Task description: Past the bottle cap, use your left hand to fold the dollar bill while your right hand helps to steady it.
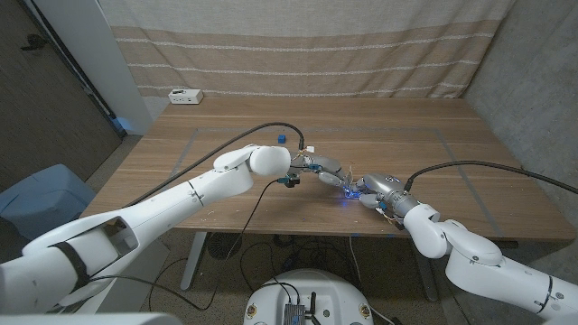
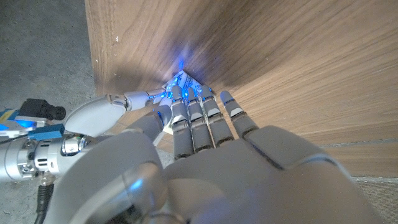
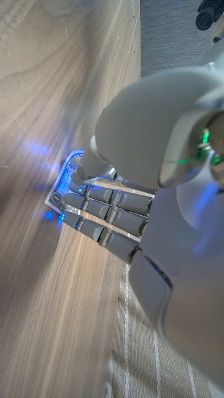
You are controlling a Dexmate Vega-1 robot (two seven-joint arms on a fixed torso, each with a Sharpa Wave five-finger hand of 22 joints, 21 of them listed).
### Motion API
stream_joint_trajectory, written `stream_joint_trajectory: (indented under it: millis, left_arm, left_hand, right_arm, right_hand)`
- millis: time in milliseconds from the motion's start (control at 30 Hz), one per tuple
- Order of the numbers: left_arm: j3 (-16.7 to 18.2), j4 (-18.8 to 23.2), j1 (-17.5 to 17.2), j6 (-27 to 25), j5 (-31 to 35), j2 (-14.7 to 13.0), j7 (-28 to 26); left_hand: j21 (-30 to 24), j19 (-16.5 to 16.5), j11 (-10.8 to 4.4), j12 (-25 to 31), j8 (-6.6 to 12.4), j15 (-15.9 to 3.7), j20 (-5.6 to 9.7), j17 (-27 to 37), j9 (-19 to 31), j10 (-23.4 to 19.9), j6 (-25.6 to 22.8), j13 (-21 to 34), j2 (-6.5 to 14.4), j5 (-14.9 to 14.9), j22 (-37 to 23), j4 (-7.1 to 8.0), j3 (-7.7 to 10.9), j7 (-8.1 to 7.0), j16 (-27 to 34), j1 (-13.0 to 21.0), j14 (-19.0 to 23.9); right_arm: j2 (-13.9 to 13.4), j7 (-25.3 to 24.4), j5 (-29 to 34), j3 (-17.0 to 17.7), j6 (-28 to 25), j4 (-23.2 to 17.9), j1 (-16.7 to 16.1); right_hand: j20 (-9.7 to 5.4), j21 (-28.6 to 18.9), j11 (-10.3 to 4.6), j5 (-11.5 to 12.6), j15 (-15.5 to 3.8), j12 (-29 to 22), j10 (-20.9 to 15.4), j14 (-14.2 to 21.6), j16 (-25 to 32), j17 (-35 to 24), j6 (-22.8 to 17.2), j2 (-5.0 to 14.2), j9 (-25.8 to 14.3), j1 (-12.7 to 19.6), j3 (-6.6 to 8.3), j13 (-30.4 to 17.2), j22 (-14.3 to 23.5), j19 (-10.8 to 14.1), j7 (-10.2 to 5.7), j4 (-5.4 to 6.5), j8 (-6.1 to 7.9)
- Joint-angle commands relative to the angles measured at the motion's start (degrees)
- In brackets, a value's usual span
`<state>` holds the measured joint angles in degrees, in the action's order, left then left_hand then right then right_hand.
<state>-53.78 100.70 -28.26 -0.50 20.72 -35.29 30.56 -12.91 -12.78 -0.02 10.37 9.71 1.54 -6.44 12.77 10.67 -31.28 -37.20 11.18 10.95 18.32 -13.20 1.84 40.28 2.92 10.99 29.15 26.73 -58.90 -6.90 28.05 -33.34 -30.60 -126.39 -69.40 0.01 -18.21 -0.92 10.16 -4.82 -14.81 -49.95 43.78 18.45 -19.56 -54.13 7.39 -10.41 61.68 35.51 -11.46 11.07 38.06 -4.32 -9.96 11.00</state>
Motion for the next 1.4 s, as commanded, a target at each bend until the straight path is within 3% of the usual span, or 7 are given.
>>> stream_joint_trajectory:
  millis: [33, 300, 600, 833, 1067, 1200, 1400]
  left_arm:
    - [-0.67, -3.34, 0.57, 4.44, 0.62, 1.60, -1.26]
    - [1.89, -4.19, -1.24, 10.51, -0.99, 1.27, -6.51]
    - [2.56, -5.55, -0.86, 11.60, 0.96, 2.05, -8.43]
    - [-0.42, -9.07, 2.66, 8.04, 3.78, 4.62, -3.78]
    - [-2.87, -13.28, 5.28, 8.89, 5.34, 7.15, -2.88]
    - [-4.28, -16.69, 7.06, 10.70, 5.00, 9.03, -1.98]
    - [-5.61, -18.46, 8.32, 11.78, 5.17, 10.15, -1.13]
  left_hand:
    - [-0.24, 0.66, -0.50, -0.20, -0.20, 0.00, -0.12, 0.15, -0.04, 1.83, 2.23, 0.15, -0.20, 0.02, -0.19, 0.77, 0.49, -0.49, -0.39, -1.15, -1.50]
    - [-0.81, -0.08, -0.42, 0.17, 0.26, -0.51, -0.27, 0.03, -0.04, 2.39, 2.71, 0.11, -0.44, 0.03, -0.24, 0.83, 0.97, -0.57, 0.19, -1.63, -0.80]
    - [-1.32, -0.70, 0.75, 0.32, 0.24, -1.16, -0.73, -0.31, 0.00, 3.05, 3.84, 0.13, -1.15, -0.06, -0.31, 0.37, 1.15, -0.03, 0.34, -2.09, -0.56]
    - [-1.74, -0.91, 1.42, 0.22, 0.01, -1.41, -0.46, -0.71, 0.03, 4.67, 6.16, 0.19, -1.71, -0.48, -0.41, 0.70, 0.74, 0.55, -0.38, -3.55, -2.73]
    - [-1.80, -0.07, 0.34, 0.07, 0.05, -2.59, 0.55, -1.81, -0.04, 7.38, 8.93, 0.16, -1.70, -0.92, -0.47, 0.24, 1.16, -0.43, -1.37, -4.54, -7.03]
    - [-1.90, -0.08, 0.20, 0.13, 0.09, -2.72, 0.69, -2.02, -0.05, 7.76, 9.44, 0.14, -1.51, -1.03, -0.48, 0.22, 1.33, -0.63, -1.35, -4.76, -7.67]
    - [-1.89, 0.11, 0.04, 0.17, 0.09, -2.96, 0.61, -2.13, -0.06, 8.07, 9.87, 0.13, -1.35, -1.12, -0.49, 0.33, 1.42, -0.93, -1.32, -5.02, -8.14]
  right_arm:
    - [-0.02, 1.06, -0.32, -0.21, -0.79, -0.14, 0.54]
    - [0.30, 2.32, -0.05, -1.29, -1.48, 0.49, 1.50]
    - [0.89, 2.93, -0.13, -1.88, -1.66, 1.02, 2.58]
    - [0.86, 3.36, -0.43, -1.97, -1.36, 1.19, 3.34]
    - [0.68, 3.45, -1.30, -1.73, -0.92, 1.47, 3.49]
    - [0.54, 2.49, -1.92, -1.23, 0.14, 1.61, 3.21]
    - [0.48, 1.29, -3.66, 0.01, 0.95, 1.54, 2.44]
  right_hand:
    - [-0.01, -0.42, 0.12, -0.05, -4.13, 0.37, 0.02, 0.17, -0.15, -0.29, 0.31, -0.32, -0.03, -0.02, 0.11, -0.14, 0.09, 0.01, -0.14, 0.24, -0.12]
    - [-0.21, -0.59, 0.25, -0.11, -4.15, 0.26, -0.69, 0.53, -0.10, -0.43, -0.32, -0.30, -0.04, -0.20, 0.13, -0.14, 0.11, 0.08, -0.19, 0.35, 0.11]
    - [-0.21, -0.78, 0.24, -0.17, -4.33, 0.17, -1.33, 1.16, -0.05, -0.45, -0.84, -0.41, -0.05, -0.75, 0.07, -0.13, 0.11, 0.20, -0.01, 0.63, 0.24]
    - [-0.18, -0.90, 0.12, -0.16, -4.24, 0.32, -1.20, 1.14, -0.28, -0.35, -0.80, -0.59, -0.05, -1.04, 0.13, -0.13, 0.11, 0.28, 0.08, 0.68, 0.17]
    - [-0.18, -0.96, 0.29, -0.16, -4.34, 0.39, -1.30, 1.28, -0.27, -0.45, -0.81, -0.66, -0.06, -1.20, 0.08, -0.13, 0.11, 0.22, 0.16, 0.68, 0.14]
    - [-0.22, -1.03, 0.25, -0.13, -4.48, 0.50, -1.19, 1.31, -0.31, -0.48, -0.71, -0.64, -0.06, -1.19, 0.14, -0.13, 0.11, 0.25, 0.10, 0.61, 0.07]
    - [-0.62, -1.34, 0.68, 0.00, -3.68, 1.25, 0.28, 0.44, -1.19, -0.11, 0.80, -0.86, -0.08, -1.03, 0.63, -0.16, 0.10, 0.61, 0.61, 0.26, -0.50]
